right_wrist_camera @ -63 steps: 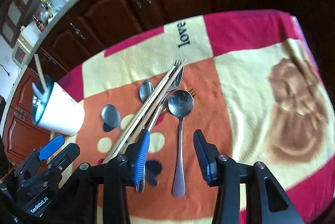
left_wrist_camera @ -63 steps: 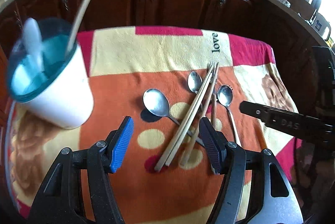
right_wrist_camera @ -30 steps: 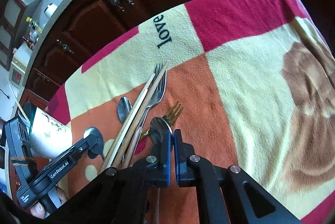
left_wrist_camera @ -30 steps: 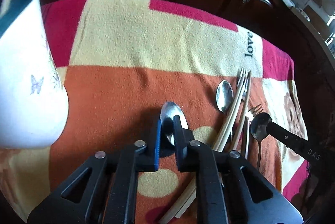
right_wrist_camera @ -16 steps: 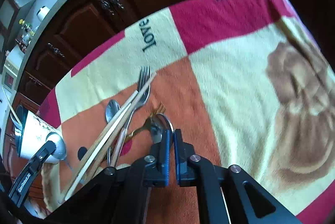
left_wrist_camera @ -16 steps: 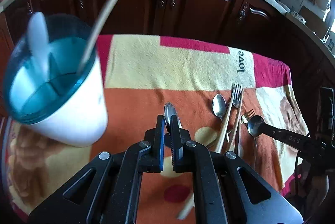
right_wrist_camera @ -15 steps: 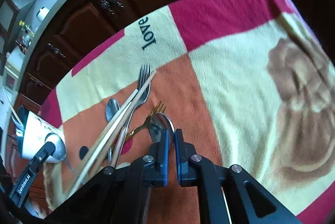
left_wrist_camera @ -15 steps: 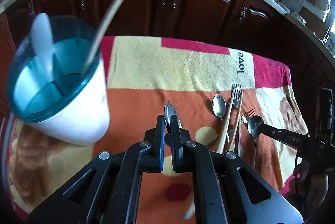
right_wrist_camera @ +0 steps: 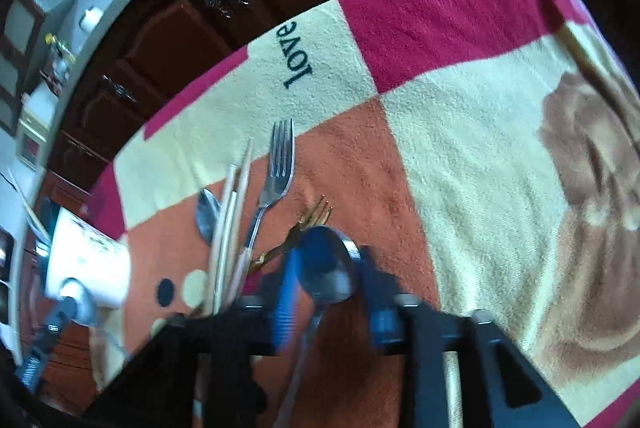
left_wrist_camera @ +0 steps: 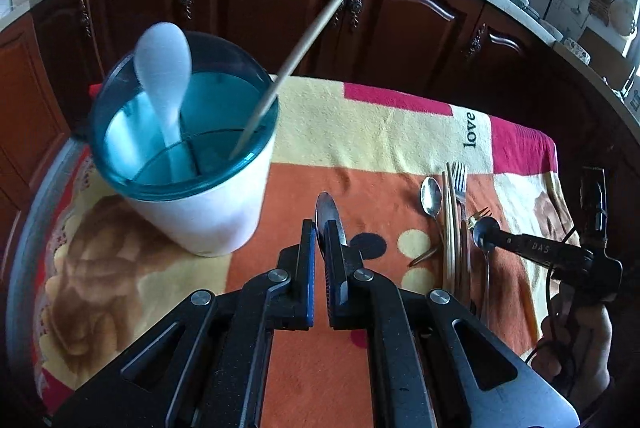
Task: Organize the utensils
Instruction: 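Lift both held spoons and carry them over the cup opening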
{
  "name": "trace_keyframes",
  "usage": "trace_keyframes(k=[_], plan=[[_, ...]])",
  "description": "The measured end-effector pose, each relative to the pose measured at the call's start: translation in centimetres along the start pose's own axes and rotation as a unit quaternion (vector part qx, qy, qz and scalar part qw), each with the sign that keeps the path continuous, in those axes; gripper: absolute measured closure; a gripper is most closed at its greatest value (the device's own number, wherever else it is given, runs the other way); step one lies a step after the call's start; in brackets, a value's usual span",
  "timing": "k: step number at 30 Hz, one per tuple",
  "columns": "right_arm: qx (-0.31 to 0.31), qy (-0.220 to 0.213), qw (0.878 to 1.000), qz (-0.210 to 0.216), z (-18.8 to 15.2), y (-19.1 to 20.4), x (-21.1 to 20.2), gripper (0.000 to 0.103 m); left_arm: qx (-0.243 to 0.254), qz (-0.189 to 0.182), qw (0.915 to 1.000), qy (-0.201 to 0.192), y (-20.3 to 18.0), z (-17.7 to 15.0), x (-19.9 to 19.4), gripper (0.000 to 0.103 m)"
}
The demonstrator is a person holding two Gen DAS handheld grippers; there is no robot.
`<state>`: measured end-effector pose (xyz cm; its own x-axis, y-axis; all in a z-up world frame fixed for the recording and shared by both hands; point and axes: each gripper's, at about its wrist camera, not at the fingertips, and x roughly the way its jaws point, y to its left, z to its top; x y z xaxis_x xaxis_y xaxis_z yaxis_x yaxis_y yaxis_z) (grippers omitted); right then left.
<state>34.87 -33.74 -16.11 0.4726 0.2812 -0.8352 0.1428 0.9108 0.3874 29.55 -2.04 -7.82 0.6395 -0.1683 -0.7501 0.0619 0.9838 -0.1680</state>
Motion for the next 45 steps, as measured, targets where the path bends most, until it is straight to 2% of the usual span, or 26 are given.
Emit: trace_keyframes(k=[3, 6, 12, 17, 21, 24, 30, 37, 45], plan=[[0.015, -0.014, 1.000, 0.008, -0.5, -0.1, -1.1, 0.101, -0.001, 0.002, 1.0000, -0.009, 0.5, -0.1, -1.2, 0.101], [0.021, -0.041, 0.999, 0.001, -0.9, 0.0, -3.3, 0.101, -0.009, -0.001, 0.9998, -0.020, 1.2, -0.1, -2.7, 0.102], [-0.014, -0.123, 0.991, -0.041, -2.0, 3.1, -9.7, 0.101, -0.003, 0.009, 0.9987, -0.051, 2.1, -0.1, -6.3, 0.102], [-0.064, -0.206, 0.974, -0.065, -3.2, 8.2, -15.1, 0.101, 0.002, 0.019, 0.9961, -0.086, 3.0, 0.2, -9.6, 0.102], [-0.101, -0.262, 0.958, -0.051, -4.3, 13.4, -18.5, 0.101, 0.001, 0.032, 0.9920, -0.122, 4.6, 1.5, -12.8, 0.102], [-0.128, -0.288, 0.948, -0.028, -4.6, 17.2, -19.7, 0.101, -0.002, 0.039, 0.9889, -0.143, 5.8, 3.0, -14.6, 0.102], [-0.167, -0.302, 0.939, 0.005, -3.5, 23.6, -18.1, 0.101, 0.007, 0.073, 0.9772, -0.199, 8.5, 6.5, -15.9, 0.102], [-0.182, -0.302, 0.936, 0.022, -1.2, 29.9, -13.3, 0.101, 0.029, 0.127, 0.9623, -0.239, 11.8, 9.2, -13.8, 0.102], [-0.187, -0.310, 0.932, 0.007, -1.1, 33.0, -8.1, 0.101, 0.055, 0.133, 0.9607, -0.237, 13.1, 8.8, -9.8, 0.102]])
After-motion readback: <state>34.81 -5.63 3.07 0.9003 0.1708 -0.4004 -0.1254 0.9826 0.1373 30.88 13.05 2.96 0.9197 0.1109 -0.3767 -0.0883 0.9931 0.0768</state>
